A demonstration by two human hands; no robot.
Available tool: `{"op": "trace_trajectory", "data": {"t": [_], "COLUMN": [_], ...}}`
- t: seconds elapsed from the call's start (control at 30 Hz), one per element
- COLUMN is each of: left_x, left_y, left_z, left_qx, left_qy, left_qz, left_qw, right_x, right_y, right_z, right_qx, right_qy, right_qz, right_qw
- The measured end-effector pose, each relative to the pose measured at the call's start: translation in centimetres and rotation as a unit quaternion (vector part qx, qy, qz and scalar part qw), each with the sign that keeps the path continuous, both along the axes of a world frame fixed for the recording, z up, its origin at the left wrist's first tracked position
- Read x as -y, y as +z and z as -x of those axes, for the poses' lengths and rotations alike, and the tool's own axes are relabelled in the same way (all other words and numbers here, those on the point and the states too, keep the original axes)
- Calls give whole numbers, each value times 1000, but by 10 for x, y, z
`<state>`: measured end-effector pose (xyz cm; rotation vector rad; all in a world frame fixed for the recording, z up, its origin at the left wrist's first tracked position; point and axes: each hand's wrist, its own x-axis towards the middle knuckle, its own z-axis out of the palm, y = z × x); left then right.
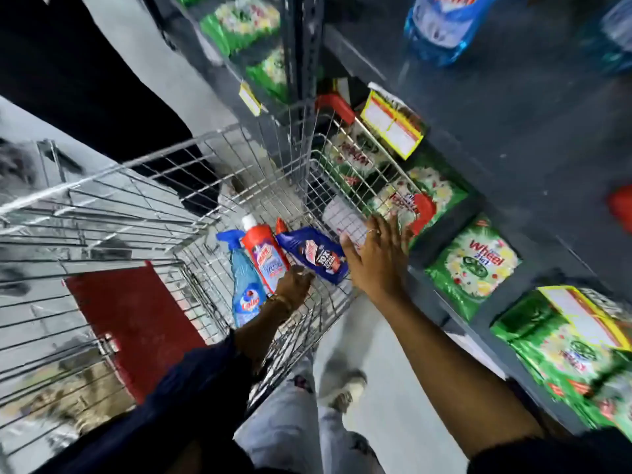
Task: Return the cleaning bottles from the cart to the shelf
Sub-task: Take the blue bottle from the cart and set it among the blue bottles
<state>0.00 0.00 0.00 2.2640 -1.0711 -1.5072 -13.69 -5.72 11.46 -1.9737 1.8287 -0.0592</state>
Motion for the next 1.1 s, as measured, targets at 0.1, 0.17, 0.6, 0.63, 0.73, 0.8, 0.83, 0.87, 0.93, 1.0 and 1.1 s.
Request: {"op": "trace_trajectory", "data": {"t": [0.1,0.17,0.6,0.63,0.73,0.8,0.83,0.87,0.93,1.0,1.1], "left_x": [22,38,67,66,72,75,75,74,74,71,59], "left_y": [-18,-26,-57,-60,-62,-62,-60,-56,-45,-29,16], "left_z": [13,22,44,42,38,36,33,30,21,10,-7], "left_qx": [-53,-88,-71,-68,-109,-118,-109,-98,-96,-124,-163], "left_qy": [121,195,460,455,470,451,425,395,355,342,310], "left_qz": [-57,-72,-93,-99,-47,-13,-4,1,14,45,112], "left_qw": [990,974,880,882,875,885,899,914,930,930,930], "right_x": [7,5,9,9,8,9,8,8,7,6,4], "right_y": [-12,-16,-24,-23,-23,-23,-22,-21,-20,-17,-9], "right_z": [-4,-5,-2,-2,-3,-4,-4,-4,-5,-5,-3], "right_qx": [-66,-88,-206,-205,-194,-182,-177,-172,-158,-141,-94], "right_qy": [-26,-15,27,27,21,15,11,8,3,3,11], "right_qz": [5,13,9,11,16,20,22,21,24,29,24], "right_qw": [997,996,978,978,981,983,984,985,987,990,995]}}
